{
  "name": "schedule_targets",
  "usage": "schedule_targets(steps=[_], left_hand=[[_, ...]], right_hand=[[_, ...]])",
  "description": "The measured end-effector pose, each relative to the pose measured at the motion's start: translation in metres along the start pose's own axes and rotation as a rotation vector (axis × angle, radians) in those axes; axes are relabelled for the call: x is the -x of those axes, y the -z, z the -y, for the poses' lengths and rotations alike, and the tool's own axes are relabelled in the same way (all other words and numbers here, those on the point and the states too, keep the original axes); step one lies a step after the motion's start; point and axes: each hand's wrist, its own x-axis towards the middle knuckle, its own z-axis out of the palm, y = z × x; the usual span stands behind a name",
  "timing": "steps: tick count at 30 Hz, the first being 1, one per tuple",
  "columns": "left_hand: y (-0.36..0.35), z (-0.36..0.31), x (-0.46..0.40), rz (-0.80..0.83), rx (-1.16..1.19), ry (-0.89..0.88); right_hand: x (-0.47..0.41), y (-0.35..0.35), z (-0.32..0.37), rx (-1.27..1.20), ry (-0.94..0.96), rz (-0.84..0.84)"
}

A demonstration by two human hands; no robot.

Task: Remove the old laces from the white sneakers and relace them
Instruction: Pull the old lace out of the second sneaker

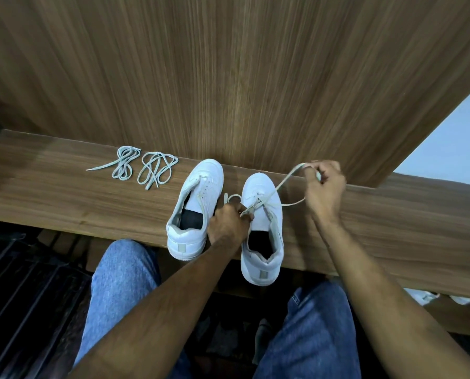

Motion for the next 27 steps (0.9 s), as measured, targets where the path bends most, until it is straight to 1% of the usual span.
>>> schedule_targets(steps=[2,4,7,9,11,13,15,18,20,22,23,25,27], left_hand=[[-0.001,0.0,0.0,0.005,0.0,0.015],[0.0,-0.001,0.001,-0.003,-0.014,0.011],[0.001,-0.002,0.003,-0.012,-0.039,-0.019],[0.001,-0.002,0.004,-0.014,-0.048,-0.023],[0.001,-0.001,0.003,-0.006,-0.033,-0.013],[0.003,-0.001,0.002,0.007,-0.004,-0.009],[0.005,-0.001,0.001,0.016,0.02,-0.011],[0.006,0.0,0.001,0.024,0.054,0.008],[0.005,-0.001,0.002,0.023,0.063,0.014],[0.005,-0.001,0.003,0.022,0.068,0.005],[0.005,-0.002,0.003,0.021,0.065,0.003],[0.006,-0.003,0.004,0.019,0.05,0.0],[0.006,-0.004,0.005,0.016,0.034,-0.004]], right_hand=[[0.004,0.0,-0.01,0.38,0.086,0.208],[0.015,-0.005,-0.018,0.634,0.179,0.433],[0.035,-0.022,-0.026,0.856,0.368,0.679],[0.045,-0.034,-0.031,0.94,0.395,0.746],[0.047,-0.04,-0.032,0.941,0.383,0.748],[0.043,-0.042,-0.032,0.841,0.365,0.722],[0.033,-0.037,-0.028,0.587,0.271,0.621],[0.011,-0.02,-0.008,0.131,0.033,0.419],[-0.003,-0.007,0.003,-0.018,-0.017,0.235],[-0.008,0.0,0.004,-0.013,-0.025,0.122],[-0.009,0.001,0.0,0.043,-0.022,0.114],[-0.001,0.001,-0.01,0.282,0.019,0.197],[0.011,-0.004,-0.019,0.548,0.101,0.383]])
